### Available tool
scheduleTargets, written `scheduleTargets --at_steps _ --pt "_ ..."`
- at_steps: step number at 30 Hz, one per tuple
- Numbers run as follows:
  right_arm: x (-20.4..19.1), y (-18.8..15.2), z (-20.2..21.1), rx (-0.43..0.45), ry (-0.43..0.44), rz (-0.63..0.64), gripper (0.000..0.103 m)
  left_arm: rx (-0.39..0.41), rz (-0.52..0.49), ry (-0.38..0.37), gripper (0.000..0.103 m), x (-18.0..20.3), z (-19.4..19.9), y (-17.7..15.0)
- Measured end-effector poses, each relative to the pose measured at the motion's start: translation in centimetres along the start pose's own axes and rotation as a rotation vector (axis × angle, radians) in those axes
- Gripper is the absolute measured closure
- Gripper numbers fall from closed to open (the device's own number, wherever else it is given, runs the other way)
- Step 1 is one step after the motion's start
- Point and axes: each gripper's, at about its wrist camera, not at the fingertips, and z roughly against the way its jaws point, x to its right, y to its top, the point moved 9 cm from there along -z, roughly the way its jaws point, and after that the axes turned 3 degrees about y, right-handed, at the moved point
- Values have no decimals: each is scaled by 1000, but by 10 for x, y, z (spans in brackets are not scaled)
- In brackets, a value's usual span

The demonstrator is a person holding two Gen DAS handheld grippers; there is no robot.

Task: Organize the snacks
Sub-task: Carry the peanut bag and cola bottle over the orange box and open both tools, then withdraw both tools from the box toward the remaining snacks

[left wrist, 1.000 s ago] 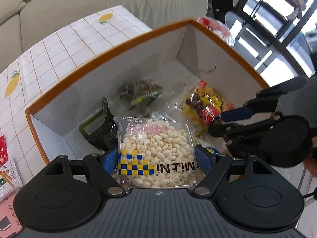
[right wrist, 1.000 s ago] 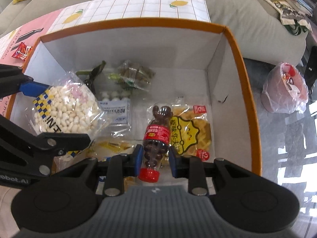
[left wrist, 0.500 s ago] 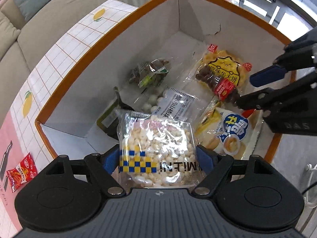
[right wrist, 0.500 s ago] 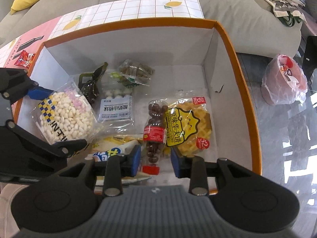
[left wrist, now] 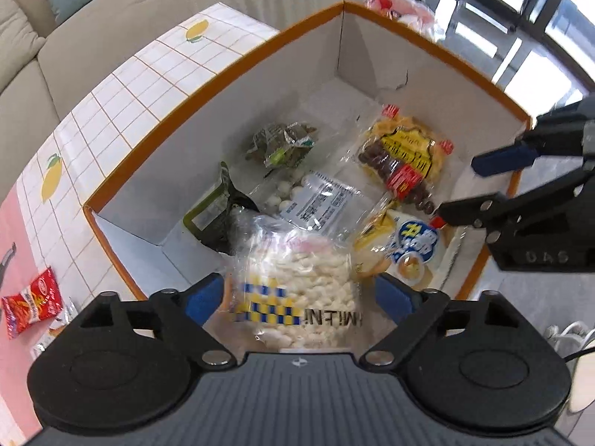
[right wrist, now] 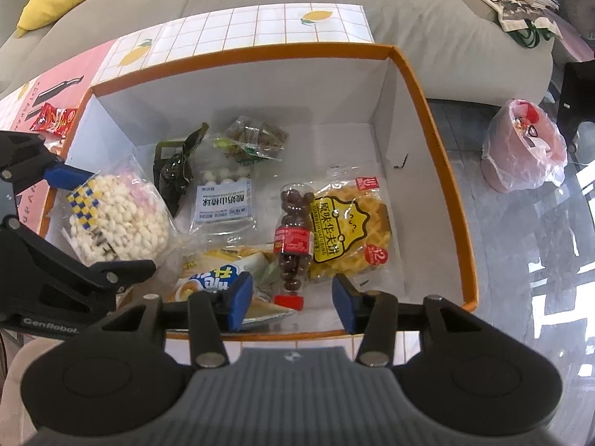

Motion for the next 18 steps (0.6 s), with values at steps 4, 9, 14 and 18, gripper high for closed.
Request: scheduleTargets --at_steps 4,9,14,18 --pt "-5 -2 10 14 -3 -1 53 21 32 -14 0 -3 9 -2" --pt "-12 -4 22 30 -5 -1 51 89 61 -45 0 -7 33 -6" --pt "-25 -6 40 61 10 -18 49 155 119 -75 0 -18 60 -17" --pt "-39 -9 51 78 29 -30 49 219 160 -114 0 -30 83 -32"
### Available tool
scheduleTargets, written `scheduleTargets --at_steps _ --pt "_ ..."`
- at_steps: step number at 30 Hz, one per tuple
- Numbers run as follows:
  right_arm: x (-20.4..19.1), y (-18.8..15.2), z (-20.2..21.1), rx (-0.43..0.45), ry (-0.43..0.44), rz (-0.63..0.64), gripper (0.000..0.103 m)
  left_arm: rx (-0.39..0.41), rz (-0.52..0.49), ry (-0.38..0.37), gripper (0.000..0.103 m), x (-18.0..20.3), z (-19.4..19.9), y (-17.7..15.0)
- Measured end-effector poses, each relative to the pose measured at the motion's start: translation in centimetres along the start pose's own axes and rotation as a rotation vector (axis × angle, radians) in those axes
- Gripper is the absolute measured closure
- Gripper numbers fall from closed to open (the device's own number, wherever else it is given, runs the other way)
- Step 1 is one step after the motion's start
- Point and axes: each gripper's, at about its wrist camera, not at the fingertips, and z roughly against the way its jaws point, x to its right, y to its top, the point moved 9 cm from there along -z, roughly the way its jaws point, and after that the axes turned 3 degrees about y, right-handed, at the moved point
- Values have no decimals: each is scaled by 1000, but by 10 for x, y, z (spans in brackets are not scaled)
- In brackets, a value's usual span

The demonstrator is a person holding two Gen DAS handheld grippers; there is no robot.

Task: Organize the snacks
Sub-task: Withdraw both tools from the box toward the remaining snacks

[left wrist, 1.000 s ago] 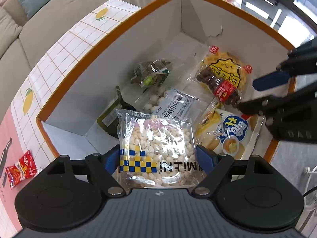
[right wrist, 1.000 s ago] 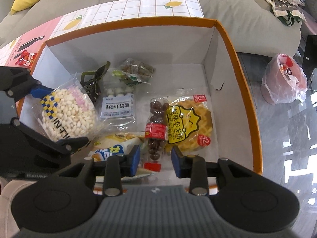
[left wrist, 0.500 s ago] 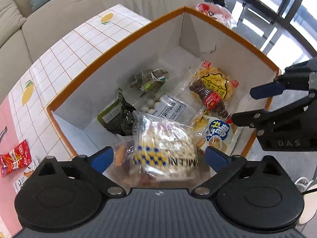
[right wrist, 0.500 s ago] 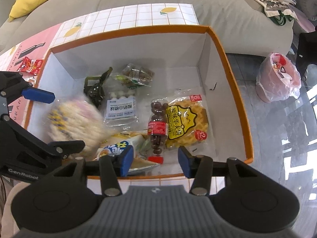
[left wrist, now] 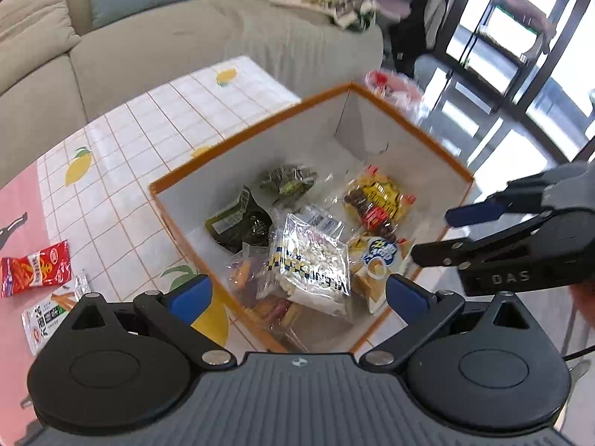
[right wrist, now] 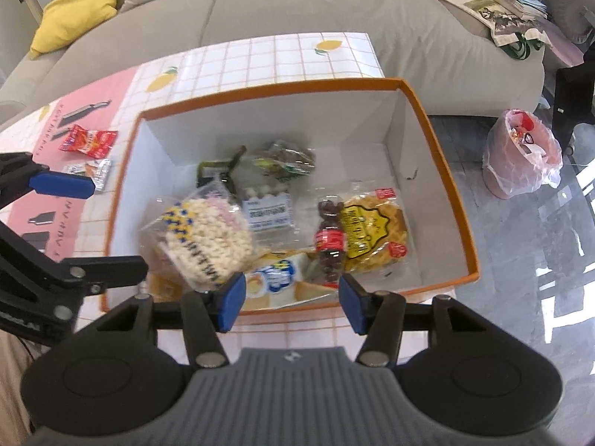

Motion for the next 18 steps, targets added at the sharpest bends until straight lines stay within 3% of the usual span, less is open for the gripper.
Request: scheduleTargets --at_steps 6,12,13,15,18 --pt "-36 -5 18 58 41 -5 48 186 119 -20 0 -35 55 -15" --pt "-85 -10 29 127 127 -23 48 328 196 28 0 -74 102 -44" --pt "-95 -10 30 141 137 -22 48 344 212 37 15 -81 107 -49" --pt "-112 -10 29 172 144 -23 48 375 228 69 34 -95 116 -56" --pt "-139 -12 29 217 160 -27 48 406 237 101 33 -113 123 -67"
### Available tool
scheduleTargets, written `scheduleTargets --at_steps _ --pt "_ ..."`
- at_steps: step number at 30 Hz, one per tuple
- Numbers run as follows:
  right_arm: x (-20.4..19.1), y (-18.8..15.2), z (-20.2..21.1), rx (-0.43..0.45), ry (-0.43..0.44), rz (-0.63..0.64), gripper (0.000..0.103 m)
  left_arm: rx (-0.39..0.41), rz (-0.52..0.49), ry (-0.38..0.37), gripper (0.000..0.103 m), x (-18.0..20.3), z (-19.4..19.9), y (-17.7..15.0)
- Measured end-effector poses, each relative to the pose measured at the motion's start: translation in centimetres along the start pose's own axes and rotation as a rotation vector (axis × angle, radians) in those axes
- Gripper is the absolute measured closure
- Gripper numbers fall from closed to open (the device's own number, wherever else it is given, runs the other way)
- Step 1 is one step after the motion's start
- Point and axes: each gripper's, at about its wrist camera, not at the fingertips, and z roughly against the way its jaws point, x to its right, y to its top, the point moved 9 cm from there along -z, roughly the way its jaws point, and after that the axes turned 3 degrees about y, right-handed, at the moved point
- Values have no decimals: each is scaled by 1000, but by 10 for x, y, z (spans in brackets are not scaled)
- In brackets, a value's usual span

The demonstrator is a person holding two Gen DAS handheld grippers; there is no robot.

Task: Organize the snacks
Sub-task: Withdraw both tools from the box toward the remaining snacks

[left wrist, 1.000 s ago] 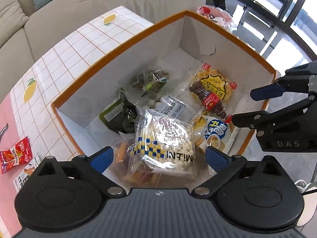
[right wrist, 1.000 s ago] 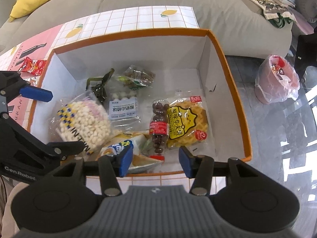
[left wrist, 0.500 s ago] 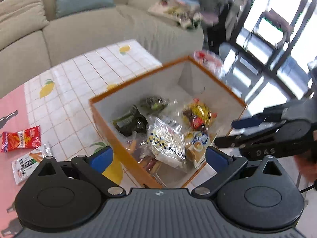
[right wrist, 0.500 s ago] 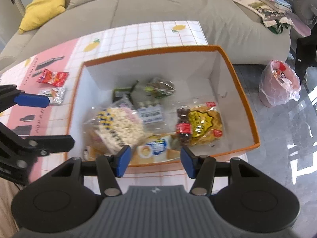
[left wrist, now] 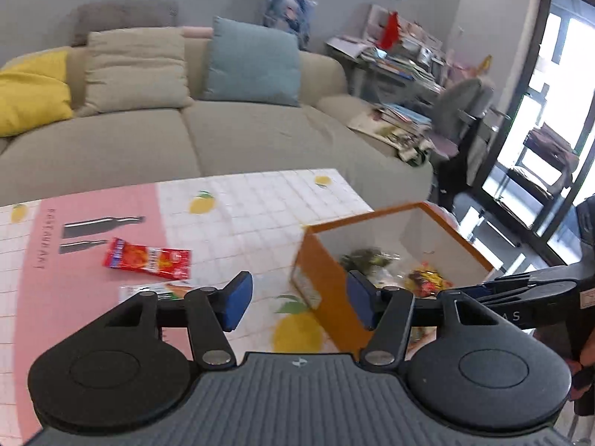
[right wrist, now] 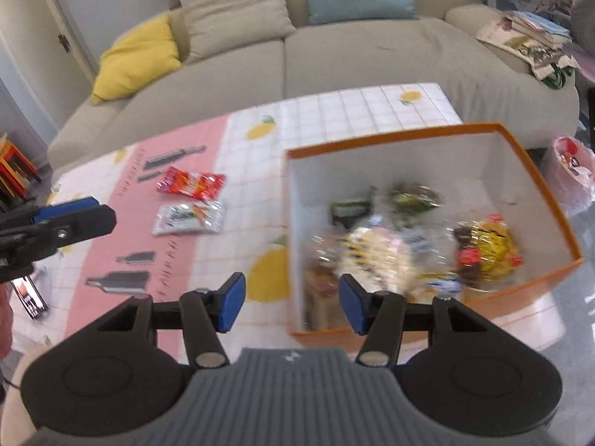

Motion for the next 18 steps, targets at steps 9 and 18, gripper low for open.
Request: scheduleTargets --at_steps 9,18 --pt "-71 26 -4 105 -34 178 48 81 -34 82 0 -38 14 0" --pt "-98 53 -52 82 -4 168 47 38 33 133 0 -89 -10 -1"
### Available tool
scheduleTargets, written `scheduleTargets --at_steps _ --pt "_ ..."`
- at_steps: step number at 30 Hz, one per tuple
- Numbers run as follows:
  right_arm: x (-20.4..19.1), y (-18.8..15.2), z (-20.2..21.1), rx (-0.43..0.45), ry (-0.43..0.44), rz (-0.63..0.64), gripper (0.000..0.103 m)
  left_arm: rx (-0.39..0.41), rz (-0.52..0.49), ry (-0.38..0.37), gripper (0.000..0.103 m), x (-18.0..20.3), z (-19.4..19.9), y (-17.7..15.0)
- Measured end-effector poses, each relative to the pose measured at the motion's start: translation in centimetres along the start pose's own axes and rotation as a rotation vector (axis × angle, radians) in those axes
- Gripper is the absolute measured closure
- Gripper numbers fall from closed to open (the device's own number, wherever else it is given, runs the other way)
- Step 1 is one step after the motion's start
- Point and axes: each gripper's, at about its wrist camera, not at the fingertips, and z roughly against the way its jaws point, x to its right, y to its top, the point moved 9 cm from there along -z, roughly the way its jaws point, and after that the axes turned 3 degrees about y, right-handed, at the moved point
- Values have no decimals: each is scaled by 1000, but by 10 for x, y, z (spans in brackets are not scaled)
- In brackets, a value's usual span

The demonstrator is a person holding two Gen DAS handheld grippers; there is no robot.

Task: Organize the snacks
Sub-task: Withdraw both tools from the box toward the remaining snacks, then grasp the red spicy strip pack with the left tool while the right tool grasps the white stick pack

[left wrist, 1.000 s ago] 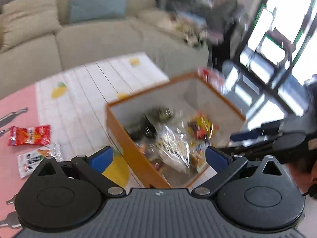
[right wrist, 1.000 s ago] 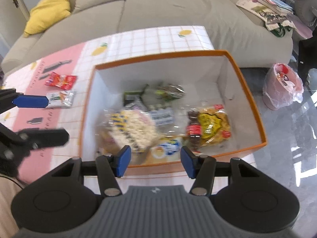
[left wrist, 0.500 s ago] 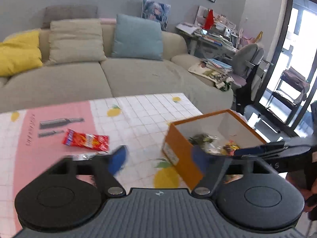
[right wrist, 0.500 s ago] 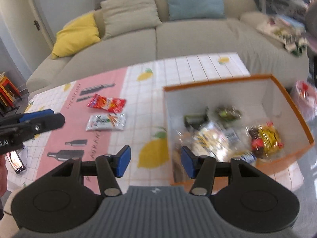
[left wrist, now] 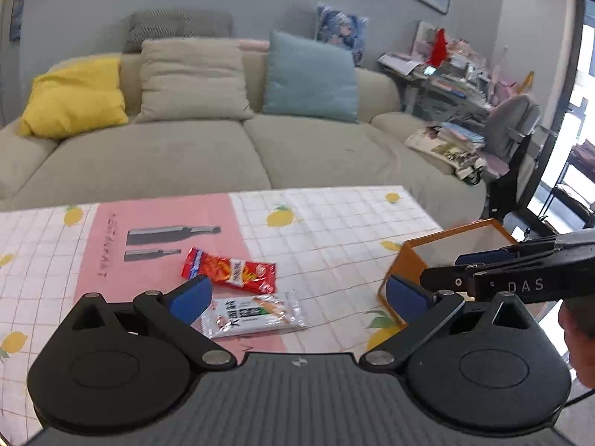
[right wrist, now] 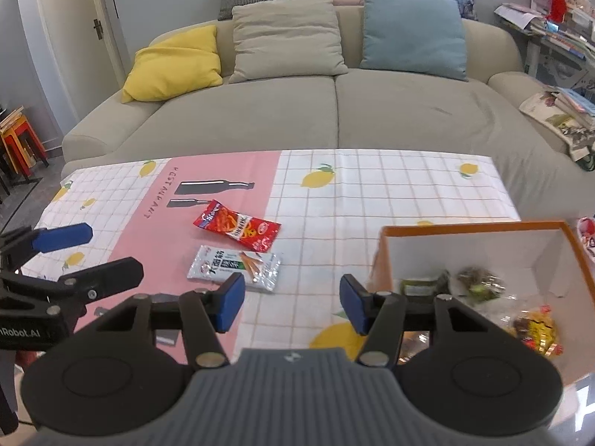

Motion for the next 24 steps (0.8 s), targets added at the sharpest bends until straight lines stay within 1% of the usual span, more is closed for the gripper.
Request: scheduleTargets --at_steps 4,8,9,10,11,13,15,17,18,19,20,21,22,23,24 --pt "-7 1 -34 9 -18 14 46 -54 56 -5 0 -18 -24 -7" --pt "-6 -7 -70 -14 -34 13 46 -121 70 -11 0 -30 -53 -20" --pt "-6 -10 -79 -22 -34 9 46 -140 79 -22 5 -33 -60 -24" --pt "-5 -13 -89 -33 -33 3 46 -156 88 -29 26 -36 -67 -27" --pt "-4 -16 -97 -43 -34 -2 46 -174 89 -24 39 -39 -75 -31" --pt "-4 -21 -115 -62 -34 -3 46 -205 80 -5 83 -46 -88 -38" --pt "-5 -25 -131 -76 -35 13 46 -229 54 5 98 -50 -100 -43" --pt "-8 -28 -146 -86 -28 42 46 -238 24 19 98 -54 -109 -45" --pt "-10 -29 -154 -91 -23 57 46 -244 17 18 89 -57 -114 -45" --pt "-12 -29 -161 -95 -15 69 46 -250 8 19 64 -60 -119 -44" --pt "-14 -29 -167 -98 -6 81 46 -260 -6 12 48 -63 -124 -43" --pt "-16 -29 -174 -101 3 94 46 -266 -20 6 18 -64 -130 -42" --pt "-18 -28 -181 -104 8 107 46 -265 -37 1 12 -67 -134 -40" --pt "-20 -27 -186 -106 6 116 46 -261 -58 9 15 -70 -138 -38" --pt "-20 -26 -192 -107 3 123 46 -263 -72 22 15 -75 -143 -36"
